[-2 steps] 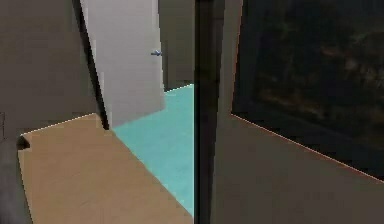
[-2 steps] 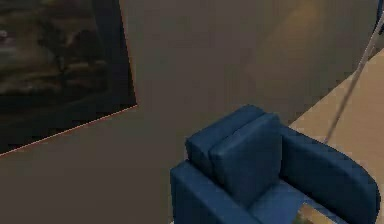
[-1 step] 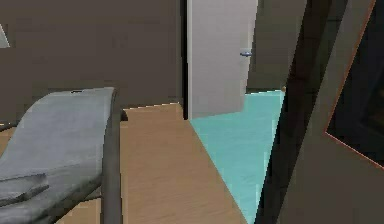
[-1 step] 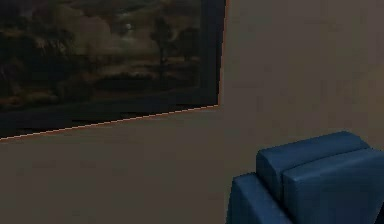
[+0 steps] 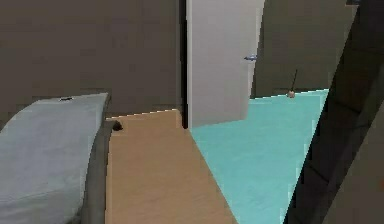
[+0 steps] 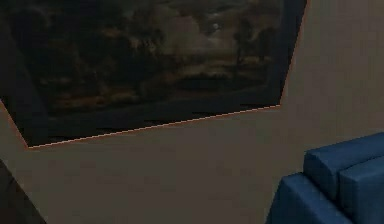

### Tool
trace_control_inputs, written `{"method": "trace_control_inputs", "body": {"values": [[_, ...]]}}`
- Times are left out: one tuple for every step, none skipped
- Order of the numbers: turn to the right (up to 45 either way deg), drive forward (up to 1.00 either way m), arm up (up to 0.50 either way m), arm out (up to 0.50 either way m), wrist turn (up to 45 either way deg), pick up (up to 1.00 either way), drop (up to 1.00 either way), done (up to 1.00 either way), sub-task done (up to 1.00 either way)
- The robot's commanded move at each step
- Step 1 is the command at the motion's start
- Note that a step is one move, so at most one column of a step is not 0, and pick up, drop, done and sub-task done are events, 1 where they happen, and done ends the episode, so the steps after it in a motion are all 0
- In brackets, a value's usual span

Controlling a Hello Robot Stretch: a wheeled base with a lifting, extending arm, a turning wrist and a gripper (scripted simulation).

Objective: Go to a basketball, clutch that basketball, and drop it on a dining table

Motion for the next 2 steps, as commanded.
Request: {"method": "trace_control_inputs", "body": {"values": [[9.0, 0.00, 0.00, 0.00, 0.0, 0.00, 0.00, 0.00, 0.00], [3.0, 0.00, 0.00, 0.00, 0.0, 0.00, 0.00, 0.00, 0.00]]}}
